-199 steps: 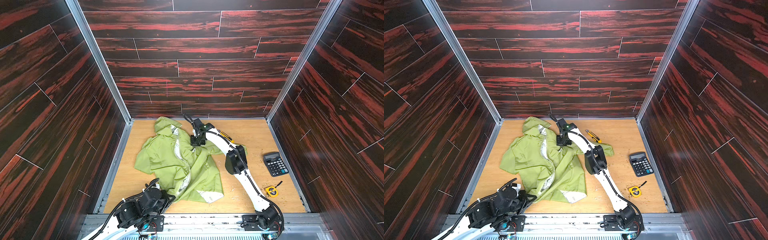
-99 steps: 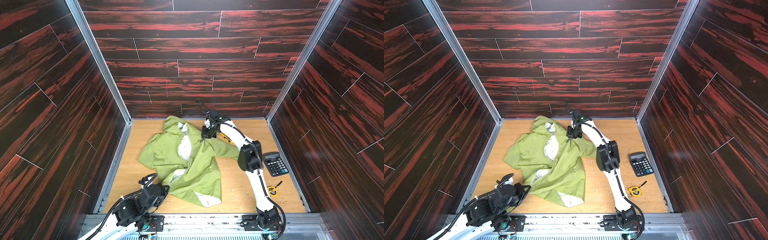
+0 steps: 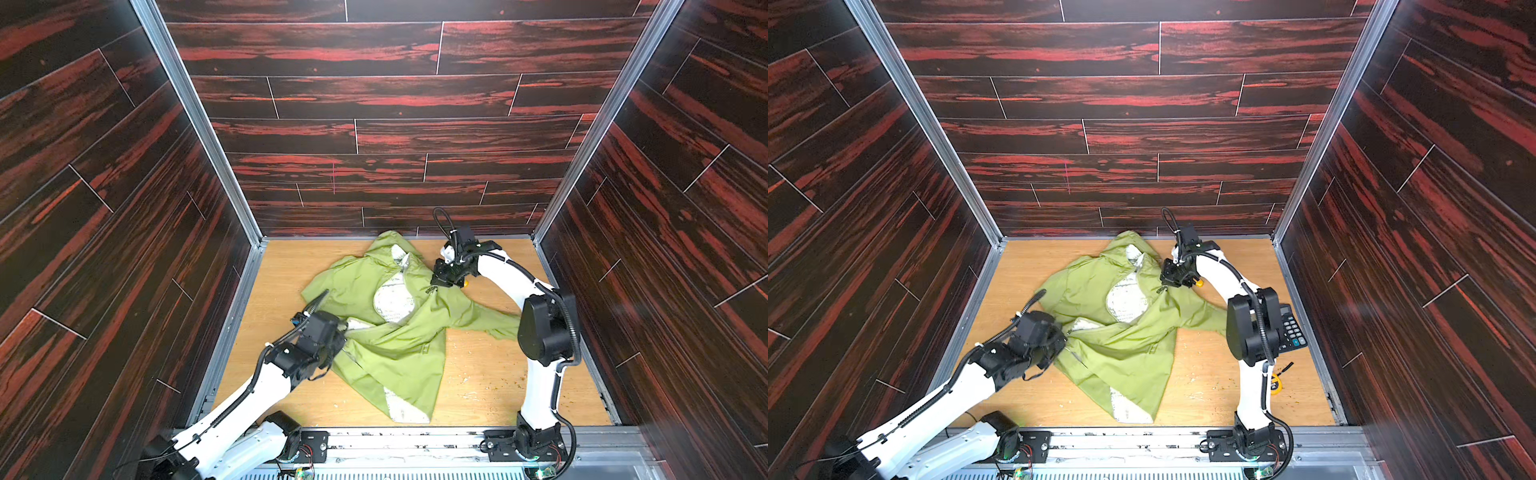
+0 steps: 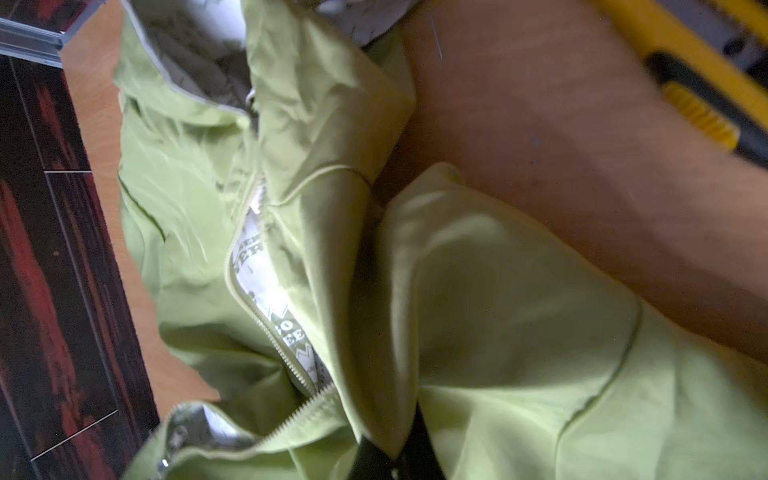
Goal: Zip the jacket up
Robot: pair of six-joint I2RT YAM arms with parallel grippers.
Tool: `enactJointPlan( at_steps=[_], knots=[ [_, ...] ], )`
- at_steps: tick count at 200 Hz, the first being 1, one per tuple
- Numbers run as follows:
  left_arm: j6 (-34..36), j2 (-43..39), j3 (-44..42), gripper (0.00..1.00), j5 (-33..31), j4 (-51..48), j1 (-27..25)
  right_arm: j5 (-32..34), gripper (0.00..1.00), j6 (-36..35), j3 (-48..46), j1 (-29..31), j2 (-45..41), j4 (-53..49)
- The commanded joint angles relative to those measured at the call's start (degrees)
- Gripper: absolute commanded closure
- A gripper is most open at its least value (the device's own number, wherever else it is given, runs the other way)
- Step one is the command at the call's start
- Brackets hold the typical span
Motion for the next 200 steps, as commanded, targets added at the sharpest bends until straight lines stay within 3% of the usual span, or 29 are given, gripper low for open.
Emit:
enactJointPlan(
  at_steps=[1,41,82,128,148,164,200],
  knots=[
    [9.84,2.92,5.74,1.00,2.70,-1.61,8.10,-4.35,1.00,2.03,-3.39,0.40,-5.88,3.23],
    [20.26,16.64,20.46,1.00,9.50,-1.51,19.46,-10.88,1.00,5.99,-3.74,0.80,-5.92,7.22],
    [25.03,30.24,40.96,1.00,11.14,-4.58,23.76,-14.31,1.00,9.66,4.89,0.80,-3.13,9.08],
    [27.85,38.30,58.88,1.00,13.17,-10.35,26.03,-14.40,1.00,11.33,10.15,0.27,-4.92,12.03],
    [28.31,38.27,61.38,1.00,16.39,-12.35,26.01,-13.71,1.00,12.26,3.19,0.27,-9.24,16.43],
    [27.41,35.85,59.00,1.00,19.93,-12.74,25.86,-13.78,1.00,14.34,-8.03,0.32,-14.65,22.45],
    [25.22,23.70,42.22,1.00,25.28,-13.85,24.67,-13.41,1.00,18.00,-34.64,1.27,-25.92,34.94]
  ],
)
